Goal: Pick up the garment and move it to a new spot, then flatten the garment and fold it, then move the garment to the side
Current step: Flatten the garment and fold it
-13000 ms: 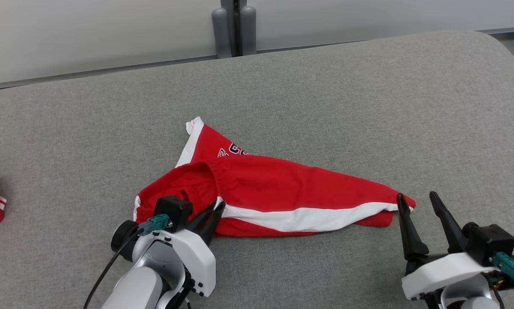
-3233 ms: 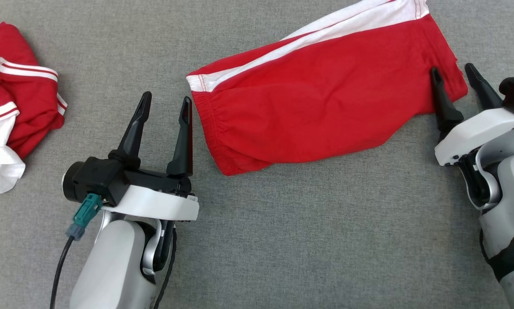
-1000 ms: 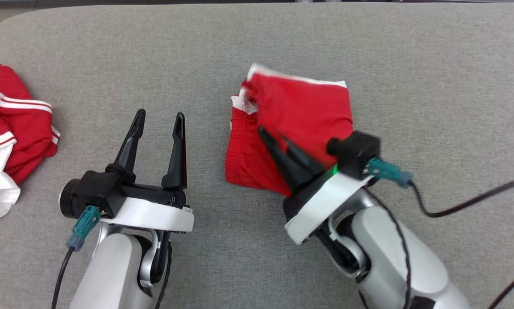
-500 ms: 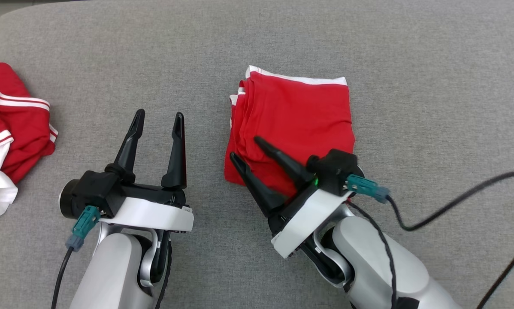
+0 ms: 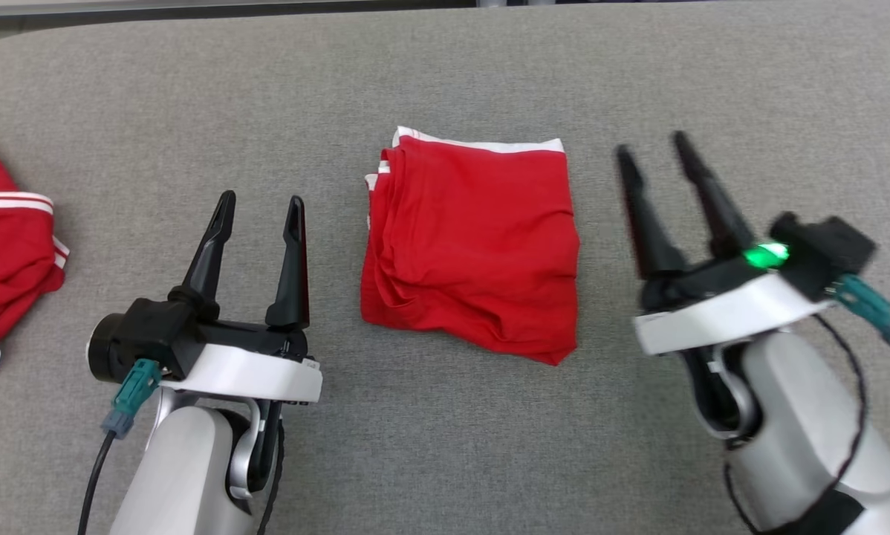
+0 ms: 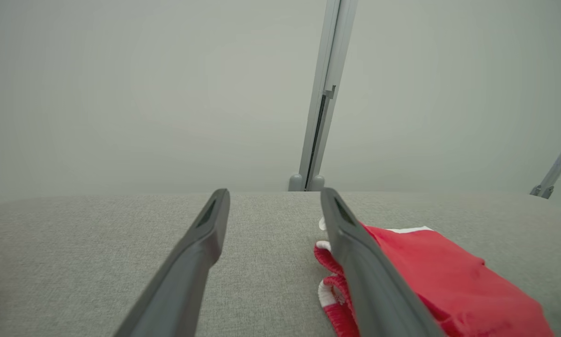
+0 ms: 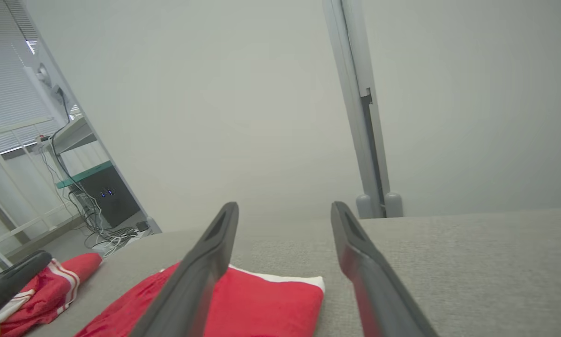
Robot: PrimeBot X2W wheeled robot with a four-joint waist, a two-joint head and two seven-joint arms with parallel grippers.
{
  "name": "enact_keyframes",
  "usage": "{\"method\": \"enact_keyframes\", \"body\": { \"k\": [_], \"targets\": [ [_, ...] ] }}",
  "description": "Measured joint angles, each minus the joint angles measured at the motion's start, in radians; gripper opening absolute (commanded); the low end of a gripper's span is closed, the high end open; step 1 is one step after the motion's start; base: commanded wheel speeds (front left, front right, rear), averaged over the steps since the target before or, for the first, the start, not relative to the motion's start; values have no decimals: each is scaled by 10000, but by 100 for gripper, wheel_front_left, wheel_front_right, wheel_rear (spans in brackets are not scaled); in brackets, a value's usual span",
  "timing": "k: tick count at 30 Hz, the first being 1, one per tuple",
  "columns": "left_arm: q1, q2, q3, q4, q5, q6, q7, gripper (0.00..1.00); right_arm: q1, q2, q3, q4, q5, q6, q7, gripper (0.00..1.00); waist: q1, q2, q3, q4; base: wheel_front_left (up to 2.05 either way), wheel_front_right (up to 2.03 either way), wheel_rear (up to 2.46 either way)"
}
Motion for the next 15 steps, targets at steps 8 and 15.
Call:
{"method": "enact_keyframes", "body": {
  "k": [8,15],
  "targets": [
    [178,251,119,31,94,46,0,100,1486,-234,-2370,-708,-1168,0,364,100,0,0,-129,-354,0,0,0],
    [570,464,217,71,92,151,4,100,2526,-48,-3080,-1423,-1712,0,966,100,0,0,-463,-552,0,0,0]
  ]
}}
